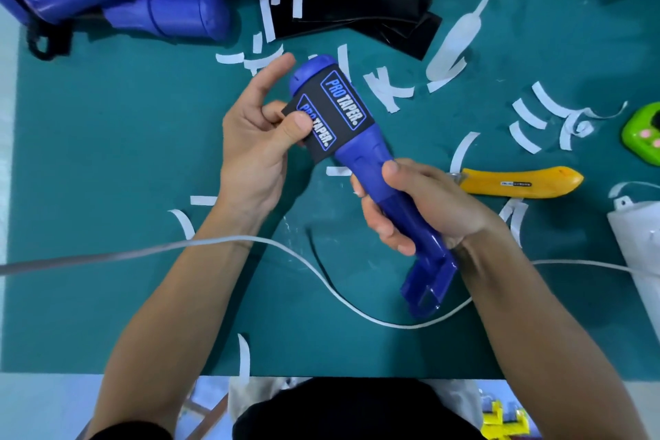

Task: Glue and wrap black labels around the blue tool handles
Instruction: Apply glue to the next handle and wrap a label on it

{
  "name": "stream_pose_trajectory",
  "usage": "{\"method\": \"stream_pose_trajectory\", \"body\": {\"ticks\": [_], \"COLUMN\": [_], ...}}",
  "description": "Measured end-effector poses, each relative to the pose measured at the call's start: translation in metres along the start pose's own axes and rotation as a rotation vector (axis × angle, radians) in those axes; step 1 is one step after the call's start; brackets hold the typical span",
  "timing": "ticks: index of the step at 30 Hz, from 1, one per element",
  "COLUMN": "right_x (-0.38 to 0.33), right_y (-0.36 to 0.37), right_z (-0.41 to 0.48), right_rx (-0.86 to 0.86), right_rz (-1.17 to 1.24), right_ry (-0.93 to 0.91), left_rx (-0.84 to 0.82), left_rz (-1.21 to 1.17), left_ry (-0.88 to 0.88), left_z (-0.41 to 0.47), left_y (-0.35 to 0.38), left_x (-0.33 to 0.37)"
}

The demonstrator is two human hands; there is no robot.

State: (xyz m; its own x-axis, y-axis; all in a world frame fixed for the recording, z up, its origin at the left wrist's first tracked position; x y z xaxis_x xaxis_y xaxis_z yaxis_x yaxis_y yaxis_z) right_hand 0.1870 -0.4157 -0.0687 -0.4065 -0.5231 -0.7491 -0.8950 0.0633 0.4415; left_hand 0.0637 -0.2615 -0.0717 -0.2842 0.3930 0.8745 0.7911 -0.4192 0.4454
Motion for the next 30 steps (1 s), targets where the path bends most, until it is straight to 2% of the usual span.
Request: {"method": "stream_pose_trajectory", "body": {"ticks": [10,20,24,27,30], "right_x": [0.002,0.008,0.01,0.012,0.014], "right_y": [0.0,-0.004,-0.003,0.003,0.01], "right_z": [0.003,0.01,0.011,0.013,0.016], "right_rx": [-0.103,-0.069,-0.11,-0.154,-0.127], "right_rz": [0.11,0.122,0.132,0.177,0.114], "right_ry": [-0.028,-0.058,-0.064,-0.07,-0.072], "left_rx": [0.06,0.024,0.028,-0.05,-0.007], "left_rz": [0.071,0.197,0.199,0.199,0.114], "left_ry": [0.123,0.14,0.073,-0.024,-0.154], "left_z": [0.0,0.002,-0.001,-0.01,-0.018], "left_y": [-0.005,-0.003,0.001,0.018,0.029], "left_x": [0.008,0.007,0.001,-0.006,-0.01]}}
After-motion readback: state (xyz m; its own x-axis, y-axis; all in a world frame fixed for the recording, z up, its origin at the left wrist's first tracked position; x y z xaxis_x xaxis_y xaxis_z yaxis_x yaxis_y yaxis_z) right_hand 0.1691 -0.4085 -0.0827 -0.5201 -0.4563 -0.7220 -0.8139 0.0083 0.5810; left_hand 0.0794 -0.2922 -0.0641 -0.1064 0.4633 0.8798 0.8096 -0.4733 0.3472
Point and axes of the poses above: each hand's wrist, its own z-axis towards the middle knuckle, its own y-axis out of the palm, x = y × z, the point moved 5 cm from there along z, towards the middle knuckle, and after that the axes turned 6 degrees about -z, right-handed, at the moved point
